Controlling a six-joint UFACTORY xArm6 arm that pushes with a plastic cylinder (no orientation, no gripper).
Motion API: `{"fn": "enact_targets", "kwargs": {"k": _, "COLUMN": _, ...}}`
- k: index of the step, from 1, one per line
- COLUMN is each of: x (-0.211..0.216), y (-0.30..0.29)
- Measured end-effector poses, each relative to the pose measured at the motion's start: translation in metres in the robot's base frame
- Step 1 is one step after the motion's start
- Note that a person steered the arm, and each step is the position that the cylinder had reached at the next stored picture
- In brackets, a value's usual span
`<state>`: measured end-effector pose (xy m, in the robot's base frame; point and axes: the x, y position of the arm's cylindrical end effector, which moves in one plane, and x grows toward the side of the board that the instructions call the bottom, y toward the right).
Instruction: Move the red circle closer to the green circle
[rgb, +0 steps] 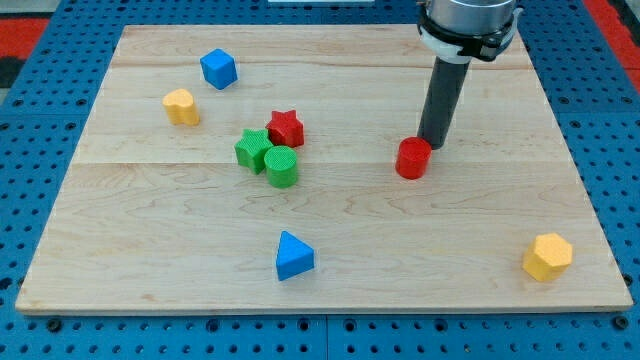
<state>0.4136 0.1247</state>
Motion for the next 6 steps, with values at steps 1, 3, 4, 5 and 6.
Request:
{"fn": "enact_targets", "kwargs": {"k": 1, "x": 0.016, "y": 0.044}}
{"fn": "enact_targets", "kwargs": {"k": 3, "x": 0.036, "y": 0.026}}
{"fn": "enact_targets", "kwargs": {"k": 4, "x": 0.017, "y": -0.035}}
{"fn": "enact_targets", "kwargs": {"k": 5, "x": 0.010, "y": -0.098}}
{"fn": "enact_targets", "kwargs": {"k": 6, "x": 0.014, "y": -0.130}}
